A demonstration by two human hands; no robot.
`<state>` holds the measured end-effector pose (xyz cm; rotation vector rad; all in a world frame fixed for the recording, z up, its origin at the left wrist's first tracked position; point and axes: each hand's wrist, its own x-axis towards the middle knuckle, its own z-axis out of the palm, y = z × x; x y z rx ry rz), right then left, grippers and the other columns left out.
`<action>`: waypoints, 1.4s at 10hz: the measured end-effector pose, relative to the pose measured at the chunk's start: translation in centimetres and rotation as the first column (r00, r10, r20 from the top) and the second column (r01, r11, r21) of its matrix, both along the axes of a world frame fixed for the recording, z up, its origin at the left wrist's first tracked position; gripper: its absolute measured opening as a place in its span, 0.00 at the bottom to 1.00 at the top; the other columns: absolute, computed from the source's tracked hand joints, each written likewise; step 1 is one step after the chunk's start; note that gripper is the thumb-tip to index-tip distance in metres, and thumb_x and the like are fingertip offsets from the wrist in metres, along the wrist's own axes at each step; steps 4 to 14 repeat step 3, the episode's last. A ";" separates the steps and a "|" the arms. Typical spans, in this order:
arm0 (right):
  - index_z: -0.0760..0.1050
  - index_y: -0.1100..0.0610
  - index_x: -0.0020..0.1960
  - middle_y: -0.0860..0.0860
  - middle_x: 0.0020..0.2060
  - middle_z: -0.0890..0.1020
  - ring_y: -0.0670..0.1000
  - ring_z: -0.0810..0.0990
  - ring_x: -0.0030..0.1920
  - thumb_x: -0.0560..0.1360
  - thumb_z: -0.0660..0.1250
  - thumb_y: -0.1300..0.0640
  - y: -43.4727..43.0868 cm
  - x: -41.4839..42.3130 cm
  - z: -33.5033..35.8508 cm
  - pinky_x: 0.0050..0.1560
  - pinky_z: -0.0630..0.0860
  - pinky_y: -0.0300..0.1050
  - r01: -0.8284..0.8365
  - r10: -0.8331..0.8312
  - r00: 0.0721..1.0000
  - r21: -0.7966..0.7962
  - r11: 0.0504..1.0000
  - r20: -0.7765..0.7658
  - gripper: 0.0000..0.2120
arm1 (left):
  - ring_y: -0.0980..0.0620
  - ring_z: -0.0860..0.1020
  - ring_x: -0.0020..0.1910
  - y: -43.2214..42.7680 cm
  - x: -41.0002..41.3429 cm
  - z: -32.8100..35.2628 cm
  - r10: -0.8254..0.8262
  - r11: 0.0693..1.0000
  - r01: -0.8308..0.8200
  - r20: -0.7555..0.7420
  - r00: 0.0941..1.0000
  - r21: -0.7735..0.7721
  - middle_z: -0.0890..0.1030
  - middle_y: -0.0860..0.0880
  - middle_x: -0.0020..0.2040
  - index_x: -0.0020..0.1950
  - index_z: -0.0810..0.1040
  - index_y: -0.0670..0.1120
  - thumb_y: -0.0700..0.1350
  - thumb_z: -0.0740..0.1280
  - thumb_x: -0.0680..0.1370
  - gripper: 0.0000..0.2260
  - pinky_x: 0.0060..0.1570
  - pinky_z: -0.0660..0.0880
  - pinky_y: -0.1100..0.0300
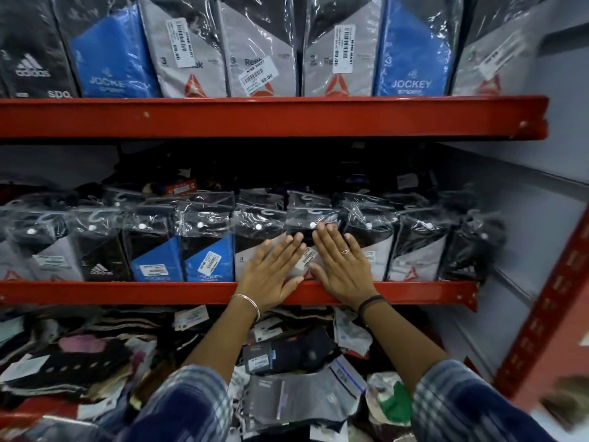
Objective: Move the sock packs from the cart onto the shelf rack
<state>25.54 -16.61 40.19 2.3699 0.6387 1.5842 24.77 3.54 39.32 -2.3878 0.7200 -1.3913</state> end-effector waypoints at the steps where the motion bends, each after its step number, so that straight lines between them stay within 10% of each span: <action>1: 0.39 0.57 0.76 0.51 0.76 0.34 0.48 0.36 0.76 0.80 0.44 0.43 -0.1 -1.3 0.5 0.75 0.35 0.48 -0.020 0.020 0.998 0.015 1.000 -0.062 0.31 | 0.51 0.37 0.76 -0.1 -1.3 0.5 0.030 1.000 -0.030 -0.055 0.998 0.007 0.34 0.47 0.77 0.76 0.40 0.45 0.60 0.42 0.80 0.30 0.74 0.35 0.50; 14: 0.38 0.55 0.76 0.48 0.76 0.36 0.47 0.40 0.76 0.81 0.45 0.45 0.0 -5.7 3.7 0.75 0.37 0.47 -0.201 0.206 0.978 0.166 0.965 -0.011 0.30 | 0.51 0.37 0.76 0.7 -5.4 3.8 -0.047 0.999 0.048 0.047 0.998 -0.017 0.35 0.49 0.77 0.77 0.38 0.45 0.57 0.43 0.80 0.29 0.73 0.36 0.48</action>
